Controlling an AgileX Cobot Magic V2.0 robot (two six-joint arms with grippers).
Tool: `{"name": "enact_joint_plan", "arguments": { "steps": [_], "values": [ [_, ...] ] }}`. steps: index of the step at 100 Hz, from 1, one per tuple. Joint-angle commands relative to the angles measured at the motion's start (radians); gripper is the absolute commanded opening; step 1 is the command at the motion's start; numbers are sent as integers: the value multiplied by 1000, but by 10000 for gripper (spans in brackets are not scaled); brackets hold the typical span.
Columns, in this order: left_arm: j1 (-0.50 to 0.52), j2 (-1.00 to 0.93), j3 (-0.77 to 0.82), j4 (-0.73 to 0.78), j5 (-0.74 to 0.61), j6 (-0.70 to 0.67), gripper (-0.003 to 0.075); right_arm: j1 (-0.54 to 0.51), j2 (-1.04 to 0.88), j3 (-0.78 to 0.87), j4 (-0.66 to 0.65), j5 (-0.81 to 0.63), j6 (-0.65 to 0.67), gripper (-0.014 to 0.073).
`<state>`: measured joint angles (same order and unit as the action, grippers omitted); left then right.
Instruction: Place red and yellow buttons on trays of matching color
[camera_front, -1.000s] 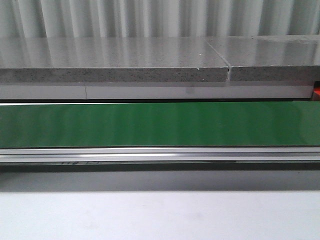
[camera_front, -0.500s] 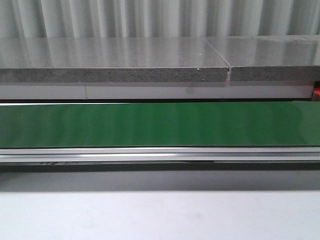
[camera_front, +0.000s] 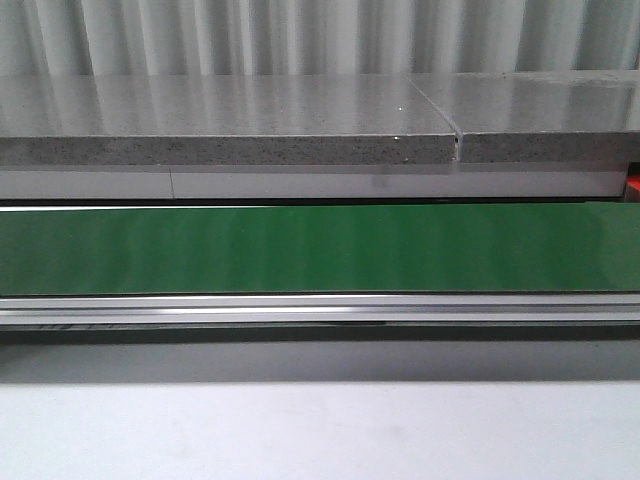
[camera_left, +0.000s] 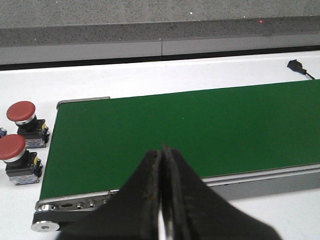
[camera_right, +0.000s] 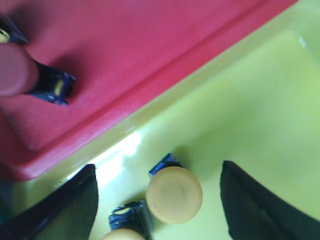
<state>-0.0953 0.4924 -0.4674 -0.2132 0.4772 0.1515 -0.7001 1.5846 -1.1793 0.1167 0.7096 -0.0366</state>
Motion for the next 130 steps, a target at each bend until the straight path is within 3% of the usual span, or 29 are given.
{"name": "enact_joint_plan", "arguments": {
  "steps": [1, 34, 55, 99, 113, 130],
  "values": [
    [-9, 1, -27, -18, -80, -1, -20, 22, -105, -26, 14, -37, -2, 519],
    [-9, 1, -27, -18, -80, -1, -20, 315, -348, -9, 13, -52, -87, 519],
    [-9, 1, -27, -20, -80, -1, -20, 486, -534, 139, 12, -107, -113, 519],
    [-9, 1, -27, -22, -77, -1, -20, 510, -1020, 498, 3, -23, -116, 512],
    [-9, 1, -27, -22, -77, -1, -20, 510, -1133, 550, 3, 12, -116, 384],
    [-9, 1, -27, -22, -77, -1, -20, 510, -1190, 566, 3, 15, -116, 86]
  ]
}}
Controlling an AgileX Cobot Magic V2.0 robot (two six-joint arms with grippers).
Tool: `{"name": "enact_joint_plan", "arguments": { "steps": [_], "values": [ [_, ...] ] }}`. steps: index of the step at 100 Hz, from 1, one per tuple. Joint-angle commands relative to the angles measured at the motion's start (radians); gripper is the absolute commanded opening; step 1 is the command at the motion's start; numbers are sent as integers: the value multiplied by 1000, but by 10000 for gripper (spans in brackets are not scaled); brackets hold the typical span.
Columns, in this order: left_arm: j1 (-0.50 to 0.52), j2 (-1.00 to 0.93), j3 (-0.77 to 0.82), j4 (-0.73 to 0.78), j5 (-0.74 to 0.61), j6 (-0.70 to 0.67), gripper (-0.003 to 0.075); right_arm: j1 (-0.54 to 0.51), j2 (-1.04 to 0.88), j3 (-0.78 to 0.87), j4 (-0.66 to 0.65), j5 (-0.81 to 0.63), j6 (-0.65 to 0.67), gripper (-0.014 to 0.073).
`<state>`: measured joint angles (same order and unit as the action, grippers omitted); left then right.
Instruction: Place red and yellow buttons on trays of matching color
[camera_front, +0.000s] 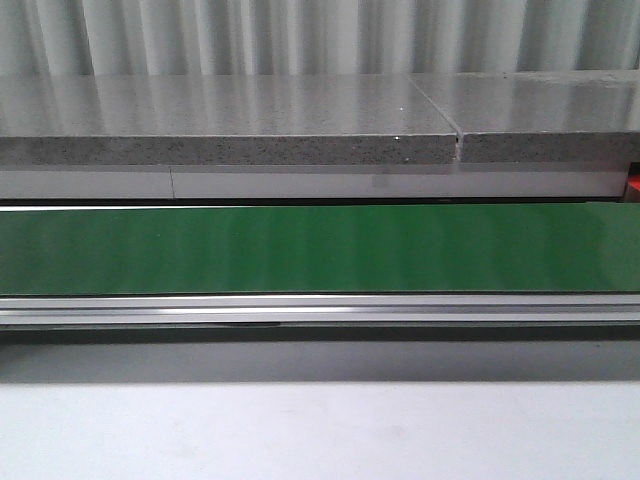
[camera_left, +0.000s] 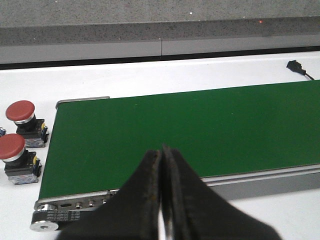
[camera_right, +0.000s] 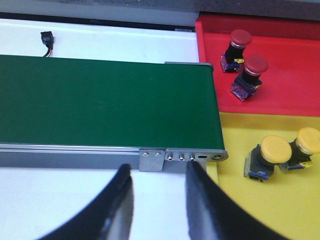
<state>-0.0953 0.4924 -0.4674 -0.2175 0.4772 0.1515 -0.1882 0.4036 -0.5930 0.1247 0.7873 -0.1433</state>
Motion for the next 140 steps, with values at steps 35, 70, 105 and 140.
{"name": "enact_joint_plan", "arguments": {
  "steps": [35, 70, 105, 140],
  "values": [
    [-9, 1, -27, -18, -79, -1, -20, -2, -10, -21, -5, -63, -10, -71],
    [-9, 1, -27, -18, -80, -1, -20, -2, -10, -21, -5, -63, -10, -71],
    [-9, 1, -27, -18, -80, -1, 127, -2, -10, -21, -5, -63, -10, -71],
    [-9, 1, -27, -18, -87, -1, 567, -2, -10, -21, -5, -63, -10, -71]
  ]
}}
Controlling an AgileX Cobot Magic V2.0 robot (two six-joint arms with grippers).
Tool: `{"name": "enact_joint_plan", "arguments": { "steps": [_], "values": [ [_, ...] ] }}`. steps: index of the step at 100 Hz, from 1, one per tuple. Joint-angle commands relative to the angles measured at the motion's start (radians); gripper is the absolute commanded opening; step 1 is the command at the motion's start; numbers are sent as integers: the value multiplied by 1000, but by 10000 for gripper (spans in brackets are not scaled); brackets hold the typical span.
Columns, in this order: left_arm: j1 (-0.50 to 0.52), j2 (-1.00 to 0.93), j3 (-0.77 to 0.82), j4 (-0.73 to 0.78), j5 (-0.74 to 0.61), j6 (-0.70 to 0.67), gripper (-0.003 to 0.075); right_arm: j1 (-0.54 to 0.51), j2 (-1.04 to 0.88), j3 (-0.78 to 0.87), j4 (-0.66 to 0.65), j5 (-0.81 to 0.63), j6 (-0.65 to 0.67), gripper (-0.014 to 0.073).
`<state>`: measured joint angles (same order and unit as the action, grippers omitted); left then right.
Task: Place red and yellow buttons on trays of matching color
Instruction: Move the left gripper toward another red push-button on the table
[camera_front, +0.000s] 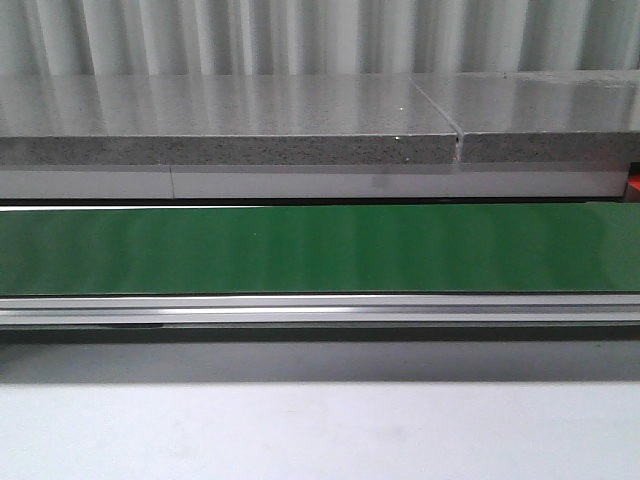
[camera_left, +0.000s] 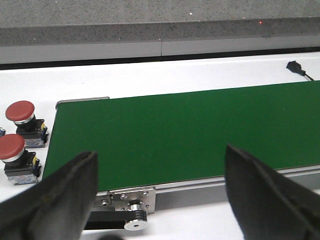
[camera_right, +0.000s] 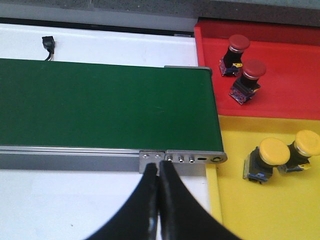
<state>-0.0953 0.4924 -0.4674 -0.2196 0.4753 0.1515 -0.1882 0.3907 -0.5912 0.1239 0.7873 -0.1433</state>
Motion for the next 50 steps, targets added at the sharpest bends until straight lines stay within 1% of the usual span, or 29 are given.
{"name": "enact_joint_plan", "arguments": {
  "steps": [1, 18, 28, 40, 50],
  "values": [
    [-9, 1, -27, -16, -85, -1, 567, -2, 3, -22, -4, -63, -10, -71],
    [-7, 1, -27, -16, -98, -8, 567, -2, 3, -22, -4, -63, -10, -71],
    [12, 11, -43, -16, -118, -68, 567, -2, 3, -22, -4, -63, -10, -71],
    [71, 62, -100, -9, -116, -166, 567, -2, 3, -22, -4, -63, -10, -71],
    [148, 141, -159, -9, -95, -192, 567, -2, 3, -22, -4, -63, -10, -71]
  ]
}}
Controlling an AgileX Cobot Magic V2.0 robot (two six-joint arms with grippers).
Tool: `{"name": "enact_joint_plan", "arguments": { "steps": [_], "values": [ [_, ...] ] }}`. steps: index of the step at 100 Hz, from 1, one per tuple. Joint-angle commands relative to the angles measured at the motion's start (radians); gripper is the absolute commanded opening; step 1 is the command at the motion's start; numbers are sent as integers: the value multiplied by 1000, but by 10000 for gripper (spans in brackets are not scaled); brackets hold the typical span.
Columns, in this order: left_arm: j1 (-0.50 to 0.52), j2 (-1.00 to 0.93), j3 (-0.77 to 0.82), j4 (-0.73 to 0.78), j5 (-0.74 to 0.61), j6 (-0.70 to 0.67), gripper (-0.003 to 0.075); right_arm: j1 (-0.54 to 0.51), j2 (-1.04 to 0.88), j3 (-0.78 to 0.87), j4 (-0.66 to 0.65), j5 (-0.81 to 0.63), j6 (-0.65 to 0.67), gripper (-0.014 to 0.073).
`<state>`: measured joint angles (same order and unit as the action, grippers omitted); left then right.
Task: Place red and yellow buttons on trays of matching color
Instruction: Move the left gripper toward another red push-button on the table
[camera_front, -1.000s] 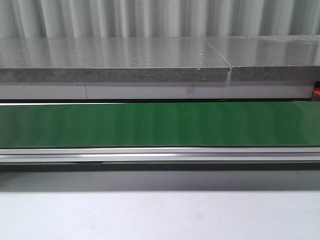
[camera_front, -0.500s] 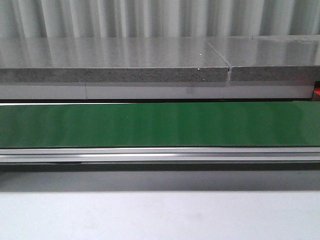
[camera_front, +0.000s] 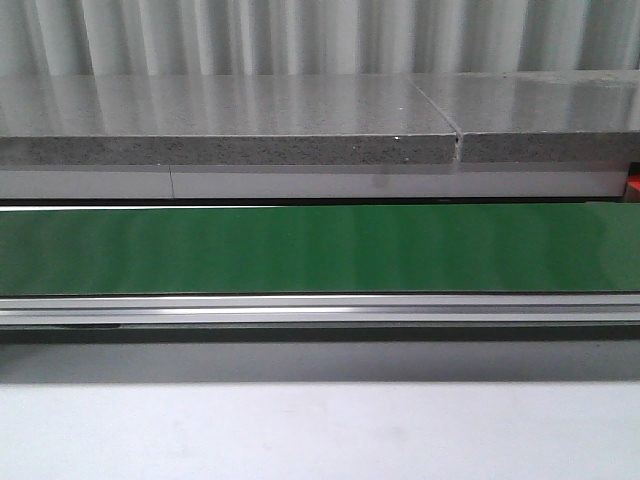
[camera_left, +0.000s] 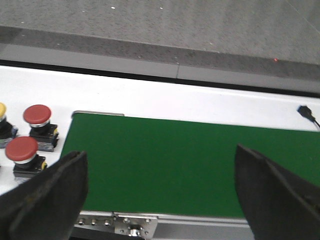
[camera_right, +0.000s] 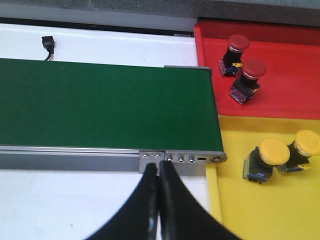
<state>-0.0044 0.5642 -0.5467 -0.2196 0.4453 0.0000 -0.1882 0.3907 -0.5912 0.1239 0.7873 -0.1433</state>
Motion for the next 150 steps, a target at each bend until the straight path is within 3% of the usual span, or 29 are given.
{"name": "enact_joint_plan", "arguments": {
  "steps": [1, 18, 68, 106, 150],
  "values": [
    [69, 83, -84, -9, -61, -43, 567, -2, 3, -22, -4, -63, -10, -71],
    [174, 249, -172, -15, -42, -125, 567, -2, 3, -22, -4, -63, -10, -71],
    [364, 685, -328, -54, -12, -125, 567, -2, 3, -22, -4, -63, -10, -71],
    [403, 933, -437, -54, 1, -123, 567, -2, 3, -22, -4, -63, -10, -71],
    [403, 1090, -521, -54, 3, -123, 567, -2, 3, -22, -4, -63, -10, -71]
  ]
}}
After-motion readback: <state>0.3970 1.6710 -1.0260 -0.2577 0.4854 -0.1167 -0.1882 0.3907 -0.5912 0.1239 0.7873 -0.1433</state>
